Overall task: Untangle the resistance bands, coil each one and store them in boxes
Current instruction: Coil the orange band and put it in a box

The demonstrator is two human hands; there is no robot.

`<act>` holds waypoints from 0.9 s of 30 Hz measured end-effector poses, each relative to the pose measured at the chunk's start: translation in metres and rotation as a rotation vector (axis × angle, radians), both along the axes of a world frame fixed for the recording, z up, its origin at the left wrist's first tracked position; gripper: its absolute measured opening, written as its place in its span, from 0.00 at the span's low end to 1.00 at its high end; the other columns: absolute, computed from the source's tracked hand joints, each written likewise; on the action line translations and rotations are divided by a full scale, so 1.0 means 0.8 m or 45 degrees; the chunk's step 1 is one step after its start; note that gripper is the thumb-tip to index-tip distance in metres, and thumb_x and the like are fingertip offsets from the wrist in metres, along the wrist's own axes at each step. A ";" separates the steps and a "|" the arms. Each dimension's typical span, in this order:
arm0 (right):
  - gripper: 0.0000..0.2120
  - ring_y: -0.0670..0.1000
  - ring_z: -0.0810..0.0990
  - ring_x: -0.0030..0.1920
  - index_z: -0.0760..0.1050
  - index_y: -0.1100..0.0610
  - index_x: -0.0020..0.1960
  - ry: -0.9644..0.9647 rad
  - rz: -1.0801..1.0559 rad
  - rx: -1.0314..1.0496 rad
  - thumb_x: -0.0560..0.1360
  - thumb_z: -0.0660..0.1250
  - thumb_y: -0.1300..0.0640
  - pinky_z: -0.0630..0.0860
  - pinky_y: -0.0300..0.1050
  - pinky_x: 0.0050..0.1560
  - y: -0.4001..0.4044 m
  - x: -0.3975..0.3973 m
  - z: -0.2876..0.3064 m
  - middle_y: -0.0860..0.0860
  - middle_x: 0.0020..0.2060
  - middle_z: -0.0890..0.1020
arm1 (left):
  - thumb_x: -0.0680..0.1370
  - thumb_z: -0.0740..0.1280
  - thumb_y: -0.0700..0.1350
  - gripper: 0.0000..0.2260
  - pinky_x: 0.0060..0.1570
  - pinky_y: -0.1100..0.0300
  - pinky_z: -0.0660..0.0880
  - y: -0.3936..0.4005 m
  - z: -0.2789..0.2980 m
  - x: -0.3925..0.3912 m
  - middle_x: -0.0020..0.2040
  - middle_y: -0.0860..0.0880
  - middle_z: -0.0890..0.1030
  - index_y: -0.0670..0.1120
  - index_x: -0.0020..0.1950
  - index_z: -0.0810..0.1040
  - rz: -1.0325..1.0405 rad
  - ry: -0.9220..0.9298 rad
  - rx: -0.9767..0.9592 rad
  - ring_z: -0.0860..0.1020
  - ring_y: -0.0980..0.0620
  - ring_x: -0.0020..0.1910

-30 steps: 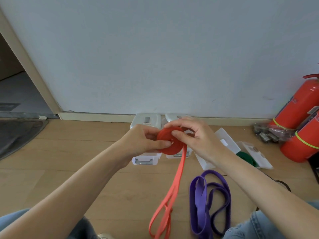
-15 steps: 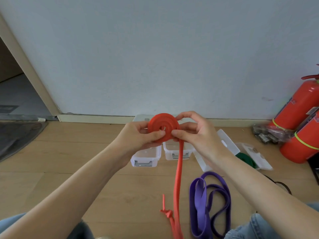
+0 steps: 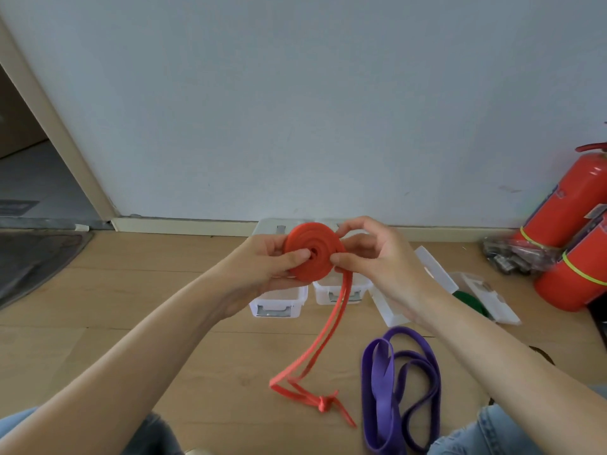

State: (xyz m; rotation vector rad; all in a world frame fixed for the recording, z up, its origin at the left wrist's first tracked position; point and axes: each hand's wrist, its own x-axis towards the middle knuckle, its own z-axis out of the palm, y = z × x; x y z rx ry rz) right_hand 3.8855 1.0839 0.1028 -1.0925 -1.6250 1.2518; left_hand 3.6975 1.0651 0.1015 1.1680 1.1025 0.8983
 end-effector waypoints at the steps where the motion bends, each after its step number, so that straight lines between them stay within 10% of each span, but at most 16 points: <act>1: 0.12 0.57 0.82 0.44 0.76 0.56 0.48 -0.072 0.013 0.056 0.70 0.71 0.69 0.80 0.45 0.49 0.000 0.001 0.001 0.57 0.41 0.84 | 0.76 0.66 0.38 0.11 0.50 0.62 0.79 0.001 0.001 -0.003 0.52 0.45 0.84 0.43 0.58 0.79 -0.038 0.068 0.007 0.82 0.50 0.52; 10: 0.15 0.41 0.80 0.44 0.79 0.47 0.45 -0.354 0.108 0.275 0.71 0.69 0.68 0.76 0.36 0.49 -0.003 -0.001 0.007 0.46 0.40 0.83 | 0.74 0.69 0.38 0.10 0.49 0.61 0.79 0.000 -0.002 -0.006 0.47 0.45 0.85 0.42 0.55 0.80 -0.204 0.313 0.047 0.83 0.49 0.48; 19: 0.08 0.51 0.83 0.39 0.77 0.61 0.47 0.103 -0.058 -0.039 0.70 0.71 0.67 0.80 0.41 0.42 0.004 0.004 0.001 0.54 0.40 0.84 | 0.75 0.66 0.37 0.09 0.42 0.64 0.79 0.005 -0.002 -0.006 0.48 0.45 0.85 0.41 0.54 0.80 0.145 -0.081 0.037 0.83 0.50 0.47; 27: 0.13 0.47 0.82 0.46 0.78 0.51 0.44 -0.415 0.111 0.266 0.70 0.70 0.69 0.77 0.39 0.52 0.002 0.002 0.003 0.51 0.43 0.84 | 0.74 0.69 0.42 0.11 0.44 0.63 0.79 0.000 -0.004 -0.003 0.49 0.44 0.84 0.43 0.57 0.80 -0.256 0.322 -0.067 0.83 0.50 0.47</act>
